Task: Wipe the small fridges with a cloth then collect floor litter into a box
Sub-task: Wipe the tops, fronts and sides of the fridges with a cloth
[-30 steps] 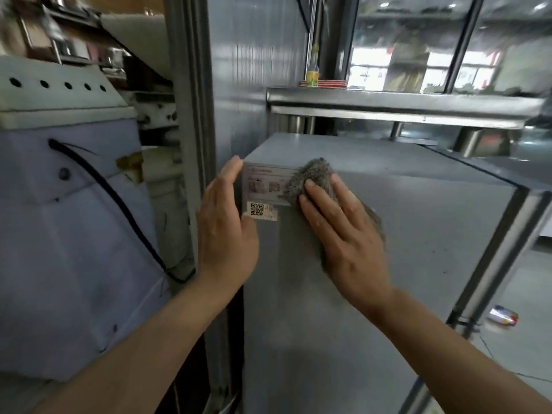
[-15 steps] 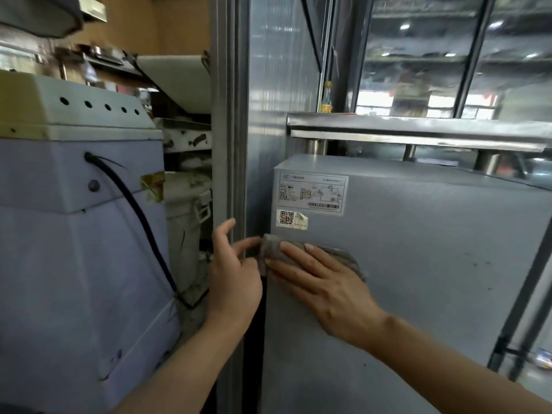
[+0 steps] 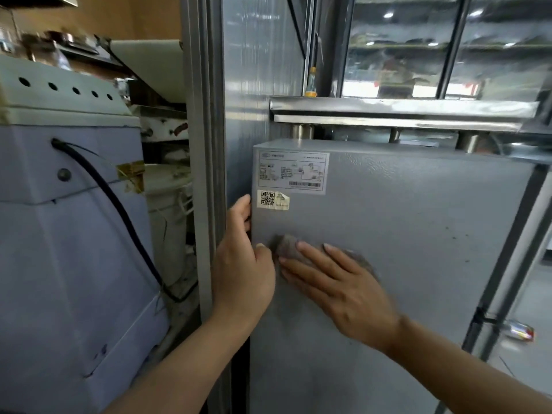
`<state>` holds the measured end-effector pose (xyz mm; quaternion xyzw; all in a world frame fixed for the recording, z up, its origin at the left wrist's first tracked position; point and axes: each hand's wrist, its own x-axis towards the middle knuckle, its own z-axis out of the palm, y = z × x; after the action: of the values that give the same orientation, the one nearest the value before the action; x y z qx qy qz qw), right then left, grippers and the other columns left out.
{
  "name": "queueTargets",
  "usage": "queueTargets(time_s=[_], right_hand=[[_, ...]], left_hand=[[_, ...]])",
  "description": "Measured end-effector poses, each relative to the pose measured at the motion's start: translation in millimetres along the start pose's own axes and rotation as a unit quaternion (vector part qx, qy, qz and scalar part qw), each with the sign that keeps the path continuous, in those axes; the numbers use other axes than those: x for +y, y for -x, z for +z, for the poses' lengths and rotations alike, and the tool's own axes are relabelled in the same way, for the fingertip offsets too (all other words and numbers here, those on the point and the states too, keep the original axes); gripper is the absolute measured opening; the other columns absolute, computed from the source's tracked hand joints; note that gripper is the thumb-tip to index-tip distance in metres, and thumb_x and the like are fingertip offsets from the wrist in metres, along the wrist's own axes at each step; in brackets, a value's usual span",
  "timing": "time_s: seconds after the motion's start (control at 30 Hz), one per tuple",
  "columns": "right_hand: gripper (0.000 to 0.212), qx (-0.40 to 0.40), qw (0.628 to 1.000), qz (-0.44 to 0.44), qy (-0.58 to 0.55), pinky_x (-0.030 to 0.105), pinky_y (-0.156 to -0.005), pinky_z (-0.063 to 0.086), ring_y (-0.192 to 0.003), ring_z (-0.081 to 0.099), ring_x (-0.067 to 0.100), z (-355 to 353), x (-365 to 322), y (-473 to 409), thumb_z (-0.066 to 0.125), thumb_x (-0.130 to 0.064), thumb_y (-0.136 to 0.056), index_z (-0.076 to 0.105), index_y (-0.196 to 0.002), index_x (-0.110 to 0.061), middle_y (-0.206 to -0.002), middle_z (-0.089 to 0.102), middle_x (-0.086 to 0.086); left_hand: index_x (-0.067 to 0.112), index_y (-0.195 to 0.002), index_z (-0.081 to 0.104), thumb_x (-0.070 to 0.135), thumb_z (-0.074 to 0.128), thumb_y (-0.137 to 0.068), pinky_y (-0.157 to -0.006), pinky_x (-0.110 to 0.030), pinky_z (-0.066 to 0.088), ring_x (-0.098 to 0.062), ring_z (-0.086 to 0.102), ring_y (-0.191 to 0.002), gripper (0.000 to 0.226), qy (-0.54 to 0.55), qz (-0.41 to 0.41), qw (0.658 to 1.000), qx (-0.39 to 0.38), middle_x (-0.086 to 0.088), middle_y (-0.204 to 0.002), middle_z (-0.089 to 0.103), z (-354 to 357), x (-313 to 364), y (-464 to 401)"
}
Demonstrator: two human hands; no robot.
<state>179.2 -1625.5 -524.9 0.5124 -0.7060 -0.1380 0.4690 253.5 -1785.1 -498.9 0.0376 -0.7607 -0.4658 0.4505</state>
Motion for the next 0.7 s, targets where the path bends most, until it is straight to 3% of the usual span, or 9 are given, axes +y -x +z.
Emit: queueTargets(time_s=[0.07, 0.17, 0.27, 0.37, 0.43, 0.57, 0.63, 0.7], right_hand=[[0.049, -0.026, 0.999, -0.035, 0.029, 0.037, -0.115, 0.012, -0.138, 0.028, 0.024, -3.7, 9.1, 14.2, 0.031, -0.019, -0.092, 0.045, -0.139, -0.018, -0.148, 0.036, -0.005], [0.053, 0.014, 0.998, 0.037, 0.041, 0.039, -0.115, 0.012, -0.141, 0.026, 0.023, -23.0, 48.6, 3.8, 0.037, -0.019, -0.089, 0.037, -0.142, -0.019, -0.150, 0.031, -0.004], [0.055, 0.087, 0.986, 0.137, 0.035, 0.044, -0.116, 0.016, -0.142, 0.026, 0.026, -43.6, 91.1, -16.1, 0.045, -0.011, -0.089, 0.038, -0.143, -0.016, -0.150, 0.033, 0.002], [0.057, 0.117, 0.977, 0.181, 0.004, 0.045, -0.117, 0.014, -0.143, 0.022, 0.027, -41.9, 88.5, -11.5, 0.052, -0.010, -0.088, 0.036, -0.143, -0.016, -0.151, 0.029, 0.002], [0.057, 0.085, 0.982, 0.168, -0.009, 0.042, -0.117, 0.012, -0.143, 0.020, 0.025, -26.2, 60.7, 18.1, 0.049, -0.013, -0.088, 0.036, -0.143, -0.018, -0.151, 0.026, -0.001], [0.054, -0.049, 0.998, 0.027, 0.042, 0.038, -0.114, 0.012, -0.138, 0.034, 0.024, -12.9, 33.7, 82.8, 0.036, -0.019, -0.087, 0.040, -0.141, -0.022, -0.148, 0.035, -0.007], [0.052, -0.048, 0.997, 0.014, 0.065, 0.040, -0.113, 0.013, -0.138, 0.033, 0.023, -22.5, 55.5, 84.8, 0.036, -0.019, -0.089, 0.039, -0.141, -0.022, -0.148, 0.035, -0.007], [0.053, 0.005, 0.995, 0.078, 0.067, 0.042, -0.115, 0.012, -0.141, 0.027, 0.024, -36.3, 87.6, 75.6, 0.039, -0.020, -0.090, 0.036, -0.143, -0.021, -0.150, 0.031, -0.004]], left_hand=[[0.029, -0.142, 0.027, -0.007, 0.049, -0.083, -0.109, -0.033, 0.036, -0.009, 0.039, -0.133, 0.072, -0.046, 0.026, 0.999, -0.015, 0.006, -0.146, 0.039, 2.8, 3.8, 5.5], [0.026, -0.146, 0.022, -0.005, 0.052, -0.083, -0.113, -0.022, 0.014, -0.012, 0.017, -0.143, 0.076, -0.110, 0.047, 0.993, -0.008, 0.001, -0.156, 0.019, 9.4, 13.5, 7.5], [0.025, -0.146, 0.023, -0.006, 0.054, -0.081, -0.112, -0.026, 0.008, -0.017, 0.007, -0.145, 0.078, -0.144, 0.049, 0.988, -0.002, -0.001, -0.158, 0.005, 18.4, 24.1, 4.8], [0.023, -0.146, 0.022, -0.007, 0.054, -0.079, -0.112, -0.027, 0.006, -0.019, 0.002, -0.145, 0.080, -0.173, 0.048, 0.984, 0.008, -0.004, -0.158, -0.003, 28.3, 28.2, 5.2], [0.019, -0.147, 0.021, -0.005, 0.056, -0.079, -0.114, -0.032, 0.009, -0.022, 0.002, -0.145, 0.081, -0.200, 0.054, 0.978, 0.009, -0.005, -0.159, -0.003, 33.9, 26.9, 11.4], [0.014, -0.146, 0.024, -0.005, 0.060, -0.077, -0.116, -0.037, 0.009, -0.027, 0.008, -0.144, 0.080, -0.237, 0.119, 0.963, -0.037, -0.005, -0.158, 0.005, 45.2, 28.6, 29.1], [0.012, -0.145, 0.026, -0.008, 0.061, -0.075, -0.115, -0.036, 0.008, -0.027, 0.011, -0.144, 0.081, -0.235, 0.144, 0.960, -0.053, -0.004, -0.157, 0.009, 53.1, 34.9, 33.4], [0.012, -0.145, 0.028, -0.010, 0.060, -0.073, -0.115, -0.037, 0.010, -0.028, 0.012, -0.143, 0.081, -0.226, 0.152, 0.960, -0.062, -0.004, -0.157, 0.011, 61.6, 43.2, 33.7]])
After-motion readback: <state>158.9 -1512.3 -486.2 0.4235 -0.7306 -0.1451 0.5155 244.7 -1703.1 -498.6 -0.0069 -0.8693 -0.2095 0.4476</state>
